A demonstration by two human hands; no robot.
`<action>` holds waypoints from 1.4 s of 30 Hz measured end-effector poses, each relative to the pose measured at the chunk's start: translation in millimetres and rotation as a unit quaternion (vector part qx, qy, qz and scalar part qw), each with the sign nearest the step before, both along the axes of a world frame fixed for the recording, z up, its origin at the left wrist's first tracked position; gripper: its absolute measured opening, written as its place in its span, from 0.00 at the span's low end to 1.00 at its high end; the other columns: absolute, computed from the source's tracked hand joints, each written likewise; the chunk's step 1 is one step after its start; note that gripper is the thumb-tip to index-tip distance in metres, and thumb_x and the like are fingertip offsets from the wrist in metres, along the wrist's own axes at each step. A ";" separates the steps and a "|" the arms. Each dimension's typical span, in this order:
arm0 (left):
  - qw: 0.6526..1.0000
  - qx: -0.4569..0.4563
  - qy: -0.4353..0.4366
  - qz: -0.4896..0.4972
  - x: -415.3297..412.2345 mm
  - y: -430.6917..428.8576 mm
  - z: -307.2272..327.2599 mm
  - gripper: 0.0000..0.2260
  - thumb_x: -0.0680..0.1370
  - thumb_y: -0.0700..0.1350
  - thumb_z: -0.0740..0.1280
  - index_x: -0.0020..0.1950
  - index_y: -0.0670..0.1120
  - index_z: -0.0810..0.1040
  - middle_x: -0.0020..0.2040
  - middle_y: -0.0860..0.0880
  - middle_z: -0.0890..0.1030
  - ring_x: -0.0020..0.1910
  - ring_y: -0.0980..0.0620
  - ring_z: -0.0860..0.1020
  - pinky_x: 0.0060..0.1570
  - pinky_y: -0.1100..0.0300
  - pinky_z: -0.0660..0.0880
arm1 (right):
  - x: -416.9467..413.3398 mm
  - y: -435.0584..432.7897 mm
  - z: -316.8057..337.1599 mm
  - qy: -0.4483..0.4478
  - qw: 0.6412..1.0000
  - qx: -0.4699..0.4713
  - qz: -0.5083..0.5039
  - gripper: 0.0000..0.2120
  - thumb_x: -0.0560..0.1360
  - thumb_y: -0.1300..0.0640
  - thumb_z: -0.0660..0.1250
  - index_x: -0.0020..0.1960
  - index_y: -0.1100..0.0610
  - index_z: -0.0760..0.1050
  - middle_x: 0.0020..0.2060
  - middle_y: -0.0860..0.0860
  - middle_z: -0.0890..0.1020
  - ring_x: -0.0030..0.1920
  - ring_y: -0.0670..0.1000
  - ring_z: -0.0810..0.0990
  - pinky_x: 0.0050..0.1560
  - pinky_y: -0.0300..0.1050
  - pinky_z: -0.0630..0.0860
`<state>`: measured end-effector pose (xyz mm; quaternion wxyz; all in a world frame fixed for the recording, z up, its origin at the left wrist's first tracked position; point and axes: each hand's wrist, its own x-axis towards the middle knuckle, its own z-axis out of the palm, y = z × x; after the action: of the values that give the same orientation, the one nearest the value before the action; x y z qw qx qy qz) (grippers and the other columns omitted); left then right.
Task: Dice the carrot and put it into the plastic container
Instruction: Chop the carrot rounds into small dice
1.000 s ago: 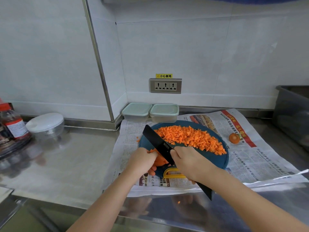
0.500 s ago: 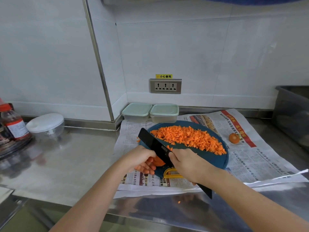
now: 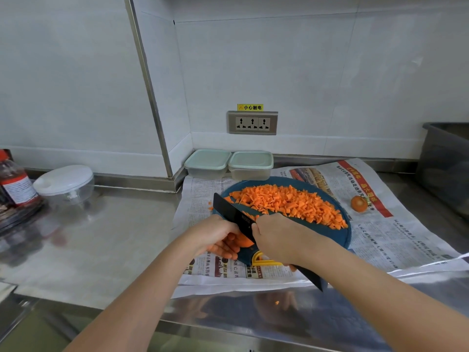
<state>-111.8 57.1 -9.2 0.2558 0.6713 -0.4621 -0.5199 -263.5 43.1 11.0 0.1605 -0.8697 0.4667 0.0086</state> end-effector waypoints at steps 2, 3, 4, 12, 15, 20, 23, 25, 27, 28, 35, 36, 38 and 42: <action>1.000 0.001 0.003 -0.007 1.1 -1.6 -2.0 0.14 0.77 0.40 0.65 0.31 0.44 0.81 0.27 0.48 0.80 0.29 0.50 0.79 0.31 0.63 0.76 | 1.2 -2.2 -0.6 0.015 1.000 -0.003 0.012 0.18 0.82 0.60 0.52 0.33 0.52 0.59 0.31 0.48 0.67 0.29 0.45 0.65 0.29 0.36 0.64; 1.000 0.001 0.003 -0.007 1.4 -2.1 -2.0 0.15 0.77 0.40 0.65 0.30 0.45 0.81 0.27 0.48 0.80 0.29 0.50 0.79 0.30 0.63 0.76 | 1.8 -4.1 -1.3 0.025 0.999 -0.007 0.019 0.18 0.82 0.59 0.52 0.33 0.52 0.59 0.31 0.48 0.67 0.29 0.45 0.65 0.29 0.36 0.64; 1.000 0.003 0.001 -0.006 1.6 -2.4 -2.7 0.15 0.77 0.39 0.65 0.30 0.45 0.81 0.27 0.48 0.80 0.29 0.49 0.79 0.30 0.63 0.76 | 3.0 -3.9 -1.8 0.037 0.999 -0.015 0.027 0.18 0.82 0.60 0.52 0.33 0.53 0.59 0.31 0.49 0.67 0.29 0.45 0.65 0.29 0.37 0.64; 0.999 0.023 -0.018 0.015 1.1 -9.4 -8.3 0.11 0.78 0.39 0.62 0.37 0.40 0.78 0.33 0.44 0.79 0.30 0.49 0.79 0.29 0.64 0.76 | 16.1 -0.6 -12.1 0.100 0.990 -0.076 0.061 0.14 0.83 0.62 0.49 0.50 0.61 0.74 0.36 0.51 0.70 0.30 0.46 0.61 0.28 0.39 0.58; 0.999 0.019 -0.016 0.019 -0.5 -8.3 -9.5 0.09 0.78 0.39 0.61 0.41 0.38 0.77 0.34 0.43 0.78 0.30 0.49 0.79 0.29 0.63 0.76 | 24.2 0.1 -21.2 0.068 0.995 -0.072 0.017 0.14 0.82 0.64 0.51 0.59 0.64 0.74 0.45 0.55 0.76 0.42 0.52 0.75 0.31 0.41 0.60; 0.999 0.015 0.006 0.031 -0.3 -1.6 -6.9 0.13 0.78 0.39 0.62 0.35 0.40 0.79 0.34 0.43 0.79 0.31 0.49 0.79 0.28 0.65 0.75 | 24.0 -7.7 -18.7 0.025 1.000 0.011 -0.013 0.14 0.81 0.65 0.51 0.61 0.66 0.71 0.52 0.58 0.76 0.47 0.57 0.76 0.31 0.43 0.60; 0.999 0.014 0.027 0.030 3.2 -0.1 -7.9 0.19 0.78 0.39 0.64 0.27 0.43 0.81 0.30 0.45 0.81 0.31 0.49 0.80 0.30 0.64 0.77 | 13.2 -13.1 -19.6 -0.057 0.996 0.046 -0.042 0.15 0.83 0.59 0.49 0.42 0.55 0.69 0.35 0.50 0.71 0.37 0.51 0.75 0.32 0.40 0.66; 0.999 0.015 0.031 0.028 4.3 0.0 -7.4 0.12 0.77 0.39 0.64 0.35 0.38 0.80 0.30 0.44 0.81 0.30 0.49 0.81 0.31 0.63 0.78 | 3.3 -9.9 -14.6 -0.100 0.990 0.069 -0.077 0.17 0.83 0.56 0.47 0.36 0.52 0.62 0.32 0.51 0.70 0.29 0.48 0.70 0.29 0.39 0.68; 0.999 0.014 0.034 0.031 5.0 -0.5 -6.8 0.11 0.78 0.39 0.64 0.35 0.39 0.74 0.32 0.43 0.81 0.30 0.48 0.81 0.30 0.63 0.77 | -9.2 -2.8 -6.0 -0.144 0.981 0.085 -0.100 0.17 0.83 0.54 0.48 0.38 0.55 0.64 0.30 0.53 0.71 0.23 0.48 0.71 0.23 0.40 0.69; 0.999 0.013 0.036 0.031 5.5 -1.2 -6.8 0.12 0.77 0.39 0.64 0.34 0.40 0.72 0.32 0.43 0.81 0.30 0.48 0.81 0.30 0.63 0.77 | -13.9 1.4 -2.2 -0.164 0.976 0.089 -0.108 0.17 0.83 0.53 0.48 0.39 0.57 0.65 0.29 0.54 0.71 0.21 0.49 0.71 0.21 0.41 0.69; 0.999 0.017 0.037 0.027 2.9 1.1 -3.9 0.11 0.77 0.39 0.64 0.35 0.39 0.76 0.33 0.43 0.81 0.31 0.48 0.80 0.29 0.63 0.76 | -21.0 12.6 -6.5 -0.168 0.979 0.066 -0.097 0.18 0.83 0.52 0.49 0.38 0.57 0.65 0.29 0.54 0.71 0.19 0.50 0.71 0.18 0.41 0.66; 0.999 0.018 0.039 0.026 2.2 1.9 -3.2 0.11 0.78 0.39 0.64 0.36 0.39 0.78 0.32 0.44 0.81 0.31 0.49 0.80 0.29 0.64 0.76 | -20.1 13.2 -8.3 -0.163 0.980 0.059 -0.094 0.18 0.83 0.51 0.49 0.38 0.57 0.65 0.30 0.53 0.71 0.20 0.49 0.71 0.18 0.39 0.66; 0.999 0.020 0.043 0.021 0.8 3.1 -1.5 0.10 0.78 0.39 0.63 0.38 0.41 0.80 0.30 0.47 0.82 0.30 0.51 0.80 0.29 0.65 0.76 | -18.7 14.8 -10.6 -0.147 0.984 0.044 -0.087 0.18 0.84 0.51 0.49 0.38 0.56 0.64 0.31 0.51 0.71 0.21 0.48 0.70 0.17 0.37 0.65; 0.999 0.016 0.032 0.023 -0.3 3.5 0.0 0.11 0.78 0.39 0.62 0.37 0.41 0.78 0.26 0.50 0.80 0.29 0.52 0.78 0.29 0.65 0.75 | -15.5 18.0 -13.0 -0.134 0.988 0.016 -0.070 0.18 0.84 0.52 0.49 0.36 0.54 0.62 0.32 0.50 0.69 0.25 0.46 0.68 0.20 0.38 0.65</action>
<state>-112.1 60.6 -9.1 0.2716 0.6689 -0.4295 -0.5426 -279.0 61.1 -1.9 0.2354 -0.8256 0.5004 -0.1120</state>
